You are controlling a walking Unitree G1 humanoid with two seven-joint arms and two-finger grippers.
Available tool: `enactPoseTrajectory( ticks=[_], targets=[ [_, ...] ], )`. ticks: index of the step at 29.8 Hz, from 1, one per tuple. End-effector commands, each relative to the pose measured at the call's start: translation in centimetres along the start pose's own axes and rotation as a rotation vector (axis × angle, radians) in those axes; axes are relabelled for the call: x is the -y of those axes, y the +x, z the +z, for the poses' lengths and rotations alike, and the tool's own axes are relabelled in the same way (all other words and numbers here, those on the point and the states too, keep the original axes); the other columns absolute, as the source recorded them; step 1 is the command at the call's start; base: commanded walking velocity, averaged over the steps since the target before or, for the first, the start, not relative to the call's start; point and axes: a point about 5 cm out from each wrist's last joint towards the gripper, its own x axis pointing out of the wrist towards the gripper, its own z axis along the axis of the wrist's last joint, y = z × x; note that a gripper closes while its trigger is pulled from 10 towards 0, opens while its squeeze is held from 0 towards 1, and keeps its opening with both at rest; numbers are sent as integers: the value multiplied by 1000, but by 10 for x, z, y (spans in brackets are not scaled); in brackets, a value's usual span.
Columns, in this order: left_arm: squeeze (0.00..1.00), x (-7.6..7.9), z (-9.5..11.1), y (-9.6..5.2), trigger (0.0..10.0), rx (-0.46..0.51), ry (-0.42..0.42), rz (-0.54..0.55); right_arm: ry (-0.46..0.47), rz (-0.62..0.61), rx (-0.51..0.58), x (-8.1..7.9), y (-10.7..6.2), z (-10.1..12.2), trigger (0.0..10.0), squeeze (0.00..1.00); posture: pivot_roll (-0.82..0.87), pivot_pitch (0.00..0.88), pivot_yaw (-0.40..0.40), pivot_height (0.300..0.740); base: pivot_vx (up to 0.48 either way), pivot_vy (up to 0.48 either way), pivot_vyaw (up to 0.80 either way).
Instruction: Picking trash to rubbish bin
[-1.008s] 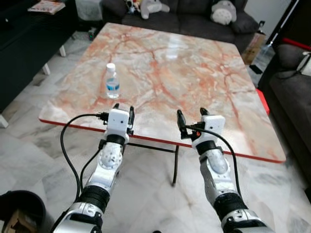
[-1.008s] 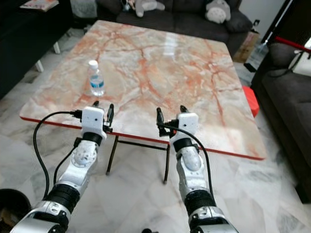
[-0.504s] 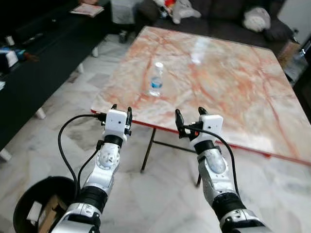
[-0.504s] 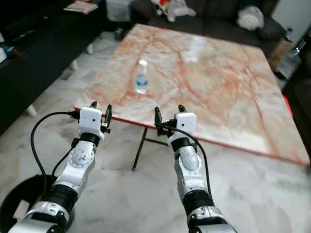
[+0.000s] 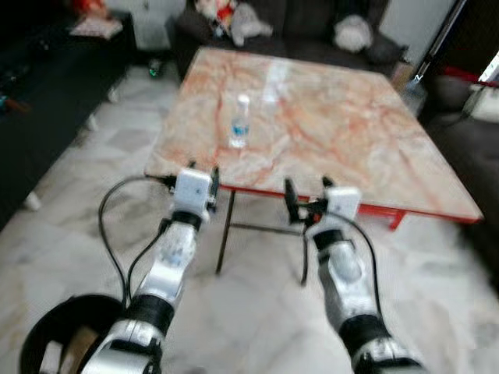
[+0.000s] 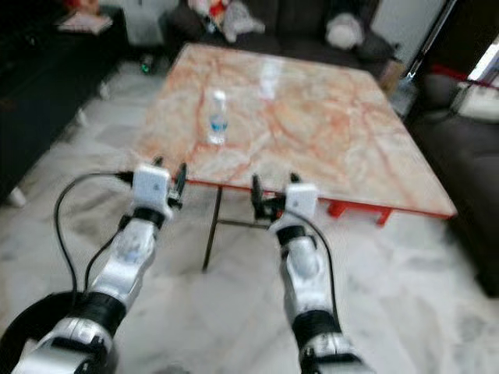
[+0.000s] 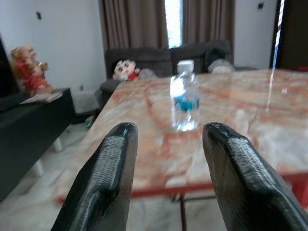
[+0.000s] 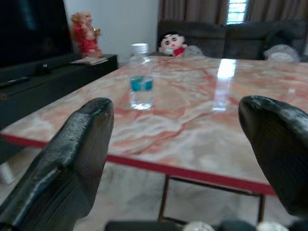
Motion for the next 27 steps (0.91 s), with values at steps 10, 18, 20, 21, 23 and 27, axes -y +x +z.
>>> enactPoseTrajectory(
  ticks=[10, 18, 20, 21, 23, 27],
  targets=[
    [0, 8, 4, 2, 10000, 4, -19, -25, -2, -32, 16, 8, 1, 4, 10000, 0, 95, 90, -96, 740, 322, 0, 0],
    [0, 8, 4, 2, 10000, 4, -20, -24, -4, -32, 13, 8, 2, 4, 10000, 0, 96, 94, -97, 740, 323, 0, 0],
    [0, 8, 4, 2, 10000, 4, -20, -23, -4, -33, 13, 8, 2, 4, 10000, 0, 96, 97, -97, 740, 322, 0, 0],
    [0, 8, 4, 2, 10000, 4, -20, -23, -4, -33, 13, 8, 2, 4, 10000, 0, 96, 97, -97, 740, 322, 0, 0],
    [0, 8, 4, 2, 10000, 3, -20, -22, -4, -33, 14, 9, 2, 5, 10000, 0, 96, 97, -97, 740, 324, 0, 0],
    [0, 7, 4, 2, 10000, 4, -19, -16, -10, -24, 17, 7, 1, 5, 10000, 0, 96, 97, -97, 740, 322, 0, 0]
  ],
)
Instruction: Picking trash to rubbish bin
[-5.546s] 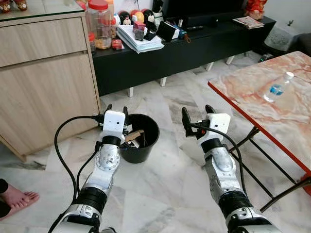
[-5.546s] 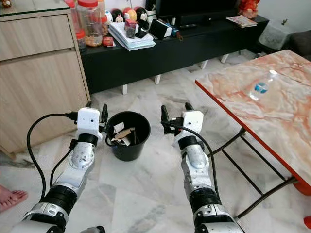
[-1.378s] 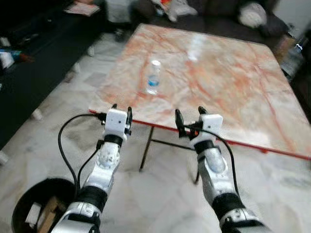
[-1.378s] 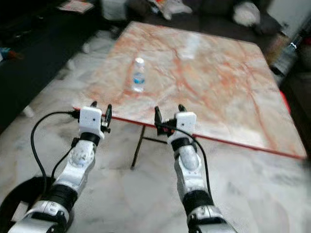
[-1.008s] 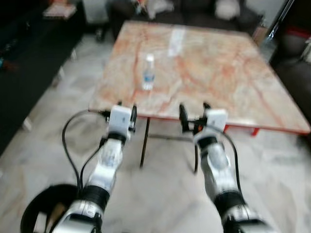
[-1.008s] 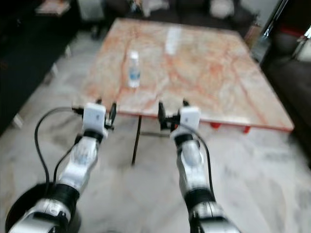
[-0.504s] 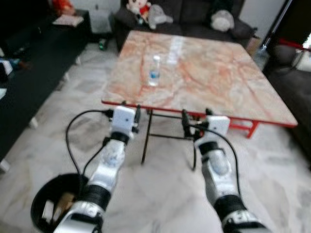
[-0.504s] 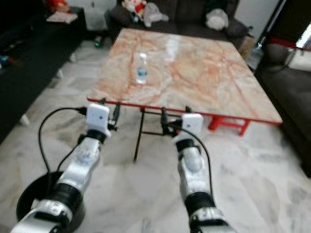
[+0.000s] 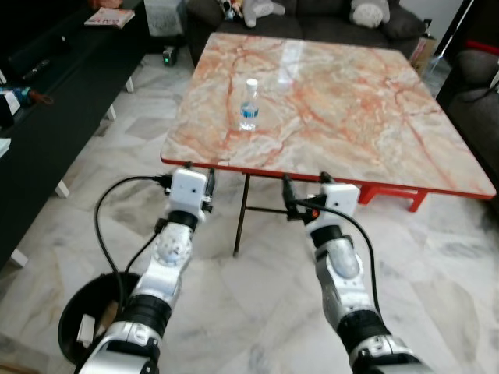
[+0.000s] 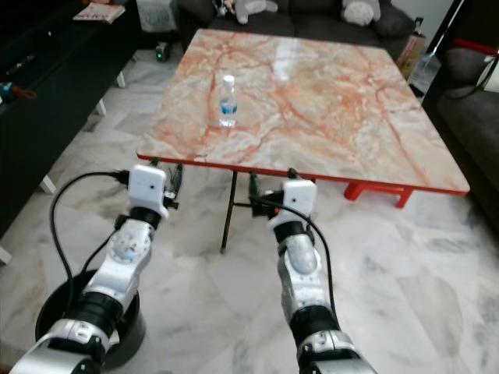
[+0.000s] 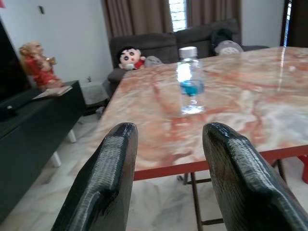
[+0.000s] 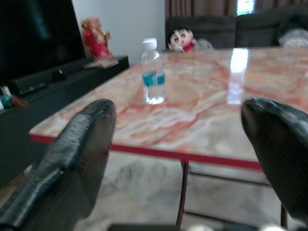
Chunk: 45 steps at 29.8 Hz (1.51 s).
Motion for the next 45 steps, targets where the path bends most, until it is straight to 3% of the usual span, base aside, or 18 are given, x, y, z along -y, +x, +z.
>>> enactPoseTrajectory(
  ticks=[1, 11, 16, 27, 29, 39, 45],
  targets=[
    [0, 11, 5, 2, 10000, 16, -21, -22, -18, -28, -1, 11, -4, 0, 10000, 0, 96, 97, -97, 740, 322, 0, 0],
    [0, 10, 7, 2, 10000, 27, -9, -21, -5, -19, 3, 8, -2, 1, 10000, 0, 104, 108, -101, 740, 316, 0, 0],
    [0, 11, 7, 1, 10000, 28, -9, -22, -52, 0, 8, 6, -2, 2, 10000, 0, 103, 106, -103, 740, 313, 0, 0],
    [0, 11, 7, 2, 10000, 31, 1, -16, -29, 6, 7, 6, -1, 3, 10000, 0, 106, 77, -110, 740, 312, 0, 145],
    [1000, 12, 7, 2, 10000, 32, 5, -13, -28, 8, 6, 6, -1, 3, 10000, 0, 108, 66, -110, 740, 309, 0, 0],
    [1000, 11, 8, 3, 10000, 36, 12, -11, -52, 27, 8, 3, 1, 3, 10000, 0, 110, 44, -105, 740, 303, 0, 0],
    [1000, 12, 9, 5, 10000, 43, 12, -16, -46, 28, 3, 3, 0, 2, 10000, 0, 109, 40, -104, 740, 302, 0, 746]
  ],
)
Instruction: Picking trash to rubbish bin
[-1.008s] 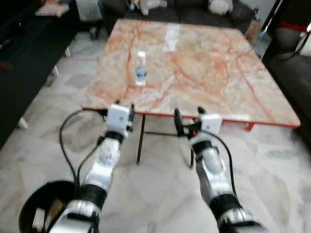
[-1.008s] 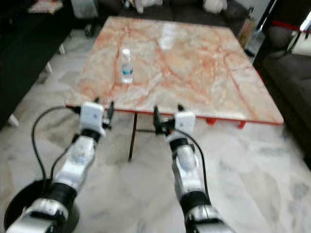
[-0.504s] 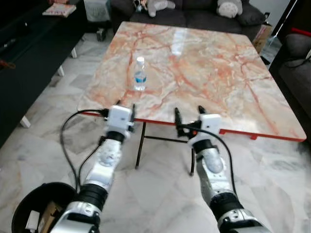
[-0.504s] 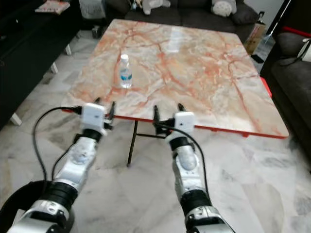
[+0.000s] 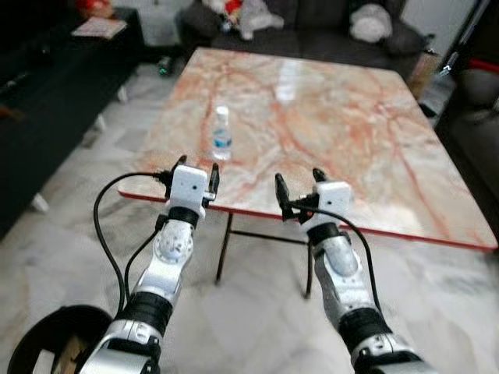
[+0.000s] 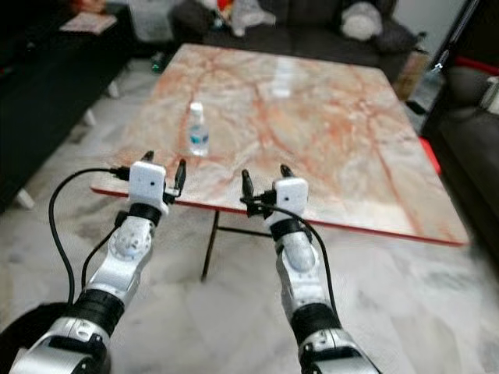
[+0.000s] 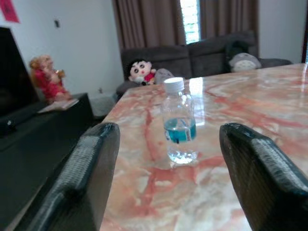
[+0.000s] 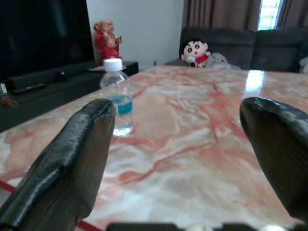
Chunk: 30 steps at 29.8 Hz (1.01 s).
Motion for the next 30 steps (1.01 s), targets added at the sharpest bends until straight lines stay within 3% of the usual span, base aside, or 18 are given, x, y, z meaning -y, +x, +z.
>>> enactPoseTrajectory(
  ticks=[1, 18, 19, 22, 30],
  targets=[
    [1000, 1, 3, 1, 10000, 15, 16, -12, 7, -7, 13, 0, 2, 3, 10000, 0, 109, 40, -104, 740, 311, 0, 0],
    [1000, 5, 4, 2, 10000, 19, 1, -37, 46, -23, -3, 1, 1, 0, 10000, 0, 117, 74, -113, 740, 305, 0, 0],
    [35, 6, 4, 2, 10000, 14, 1, -47, 47, -23, -2, 1, 2, 0, 10000, 0, 115, 82, -113, 740, 262, 0, -694],
    [0, 7, 3, 2, 10000, 14, -3, -56, 46, -25, 3, 1, 2, 1, 10000, 0, 115, 82, -113, 740, 255, 0, -765],
    [0, 6, 5, 2, 10000, 21, -5, -35, 39, -28, 14, 2, 1, 2, 10000, 0, 111, 97, -115, 740, 251, 0, 0]
  ],
)
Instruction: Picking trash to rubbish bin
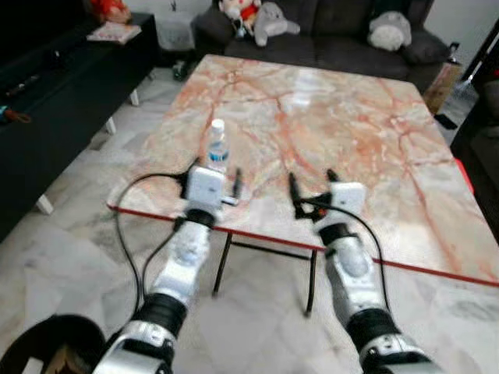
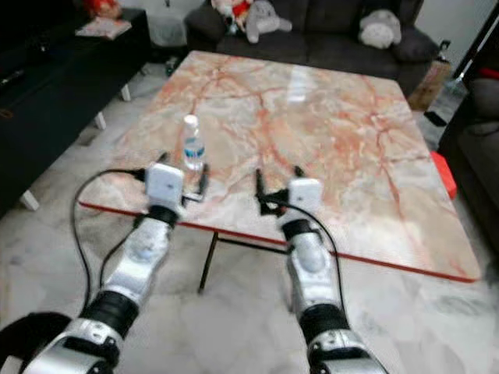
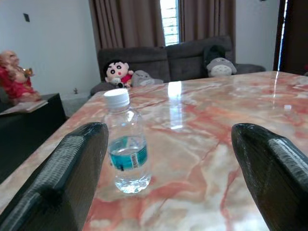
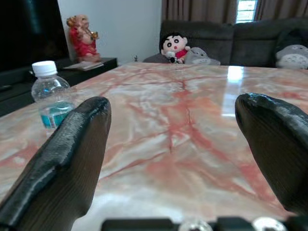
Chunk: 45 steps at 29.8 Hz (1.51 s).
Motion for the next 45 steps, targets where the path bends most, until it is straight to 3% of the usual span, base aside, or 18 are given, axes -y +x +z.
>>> enactPoseTrajectory(
  ticks=[1, 23, 27, 45],
  targets=[
    [0, -6, 3, 1, 10000, 15, 10, 24, 10, 7, 7, -4, 1, 1, 10000, 0, 111, 97, -115, 740, 259, 0, 0],
    [0, -11, 5, 2, 10000, 22, 22, 46, -28, 36, 13, -7, 1, 2, 10000, 0, 115, 105, -116, 740, 277, 0, 204],
    [0, -11, 5, 2, 10000, 25, 27, 46, 15, 16, 12, -7, 1, 1, 10000, 0, 115, 105, -116, 740, 286, 0, 200],
    [0, -11, 6, 3, 10000, 34, 34, 44, 1, 24, 7, -8, 1, 1, 10000, 0, 113, 80, -108, 740, 326, 0, 0]
  ],
)
